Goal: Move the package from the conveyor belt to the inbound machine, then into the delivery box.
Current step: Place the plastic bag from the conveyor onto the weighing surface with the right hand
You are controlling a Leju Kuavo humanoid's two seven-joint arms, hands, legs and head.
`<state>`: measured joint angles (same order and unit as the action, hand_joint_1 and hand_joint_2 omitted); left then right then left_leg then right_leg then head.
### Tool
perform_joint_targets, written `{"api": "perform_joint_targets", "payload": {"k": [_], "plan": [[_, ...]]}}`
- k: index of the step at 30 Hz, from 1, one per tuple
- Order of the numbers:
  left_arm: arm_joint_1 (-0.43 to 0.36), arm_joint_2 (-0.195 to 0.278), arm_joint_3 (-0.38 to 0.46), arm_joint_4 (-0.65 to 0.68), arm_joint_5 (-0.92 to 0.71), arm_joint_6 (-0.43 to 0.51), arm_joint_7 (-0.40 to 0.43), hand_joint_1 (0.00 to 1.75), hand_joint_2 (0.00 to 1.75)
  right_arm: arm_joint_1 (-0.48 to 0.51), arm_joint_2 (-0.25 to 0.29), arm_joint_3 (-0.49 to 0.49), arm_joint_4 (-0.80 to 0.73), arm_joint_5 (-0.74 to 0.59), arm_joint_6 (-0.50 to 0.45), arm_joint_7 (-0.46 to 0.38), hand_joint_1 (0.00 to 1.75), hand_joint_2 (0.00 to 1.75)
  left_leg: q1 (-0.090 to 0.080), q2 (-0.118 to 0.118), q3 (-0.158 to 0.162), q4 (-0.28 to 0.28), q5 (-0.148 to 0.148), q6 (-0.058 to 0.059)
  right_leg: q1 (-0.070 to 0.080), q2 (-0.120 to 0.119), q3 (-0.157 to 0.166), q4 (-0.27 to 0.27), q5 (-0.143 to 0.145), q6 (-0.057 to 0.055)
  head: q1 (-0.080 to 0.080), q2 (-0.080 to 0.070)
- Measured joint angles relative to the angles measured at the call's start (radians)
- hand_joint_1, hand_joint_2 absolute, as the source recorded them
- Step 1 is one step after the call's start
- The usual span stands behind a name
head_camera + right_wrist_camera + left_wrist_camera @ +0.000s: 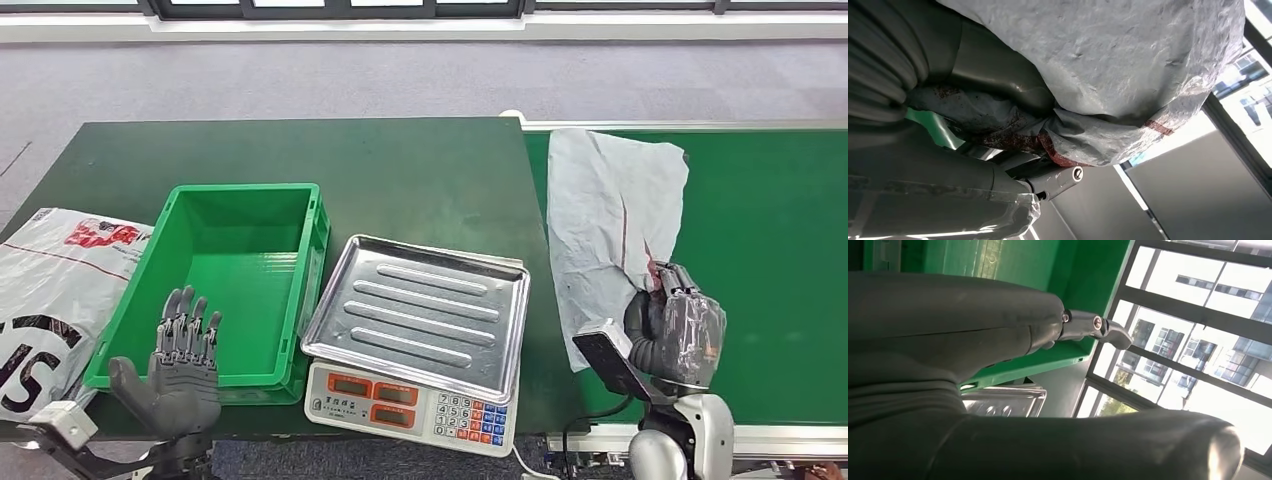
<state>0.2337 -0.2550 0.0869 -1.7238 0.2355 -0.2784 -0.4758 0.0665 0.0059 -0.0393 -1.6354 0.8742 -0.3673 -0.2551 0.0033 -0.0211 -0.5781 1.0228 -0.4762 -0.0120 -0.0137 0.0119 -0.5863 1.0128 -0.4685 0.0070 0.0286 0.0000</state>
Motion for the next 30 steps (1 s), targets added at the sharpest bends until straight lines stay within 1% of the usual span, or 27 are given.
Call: {"api": "perform_joint_targets", "payload": {"k": [2,4,6,10,13,16,20,25,30], "plan": [[-0.003,0.001,-0.001,0.006,0.0,0.001,0.0,0.0,0.0,-0.009,0.0,0.01,0.0,-0.019,-0.006,-0.03,1.75,1.75,0.0,-0.001,0.0,0.0,0.0,0.0,0.0,0.0,0.0,0.0,0.0,0.0,0.0,0.0],[-0.013,0.003,-0.007,0.015,-0.004,0.0,0.0,0.0,0.0,-0.032,0.005,0.028,0.001,-0.06,-0.005,-0.092,1.75,1.75,0.0,0.0,-0.001,0.0,0.0,0.0,0.0,0.0,0.0,0.0,0.001,0.0,0.0,0.0],[-0.032,0.007,-0.022,0.032,-0.007,0.0,0.0,0.0,0.0,-0.078,0.02,0.062,0.017,-0.109,0.021,-0.146,1.75,1.75,0.0,0.002,0.0,0.0,0.0,0.0,0.0,0.002,0.0,0.0,0.001,0.0,0.0,0.0],[-0.087,0.019,-0.062,0.082,-0.009,0.009,0.0,0.0,0.0,-0.198,0.074,0.147,0.155,-0.22,0.092,-0.227,1.75,1.75,0.001,0.004,0.002,0.0,0.003,-0.001,0.001,0.005,0.0,0.0,0.003,-0.001,0.0,0.0],[-0.113,0.026,-0.085,0.105,-0.017,0.022,0.0,0.0,0.0,-0.254,0.114,0.19,0.25,-0.248,0.098,-0.27,1.75,1.75,0.001,0.002,0.002,0.0,0.004,-0.002,0.001,0.004,0.0,0.0,0.004,-0.002,0.0,0.0],[-0.129,0.03,-0.096,0.118,-0.019,0.026,-0.001,0.0,0.0,-0.278,0.139,0.221,0.298,-0.247,0.098,-0.272,1.75,1.75,0.001,0.002,0.001,0.0,0.004,-0.002,0.001,0.004,0.0,0.001,0.004,-0.002,0.0,0.0],[-0.138,0.032,-0.101,0.131,-0.02,0.029,-0.002,0.0,0.0,-0.293,0.152,0.242,0.325,-0.245,0.109,-0.262,1.75,1.75,0.001,0.002,0.0,0.0,0.004,-0.002,0.001,0.004,-0.001,0.001,0.004,-0.002,0.0,0.0],[-0.143,0.034,-0.103,0.141,-0.019,0.048,-0.003,0.0,0.0,-0.306,0.167,0.276,0.361,-0.229,0.152,-0.229,1.75,1.75,0.001,0.002,-0.001,0.0,0.004,-0.002,0.001,0.004,-0.002,0.001,0.004,-0.002,0.0,0.0],[-0.152,0.036,-0.111,0.154,-0.038,0.096,-0.012,0.0,0.0,-0.337,0.179,0.309,0.462,-0.214,0.194,-0.196,1.75,1.75,0.001,0.002,-0.001,0.0,0.004,-0.002,0.001,0.004,-0.002,0.001,0.004,-0.002,0.0,0.0]]}}
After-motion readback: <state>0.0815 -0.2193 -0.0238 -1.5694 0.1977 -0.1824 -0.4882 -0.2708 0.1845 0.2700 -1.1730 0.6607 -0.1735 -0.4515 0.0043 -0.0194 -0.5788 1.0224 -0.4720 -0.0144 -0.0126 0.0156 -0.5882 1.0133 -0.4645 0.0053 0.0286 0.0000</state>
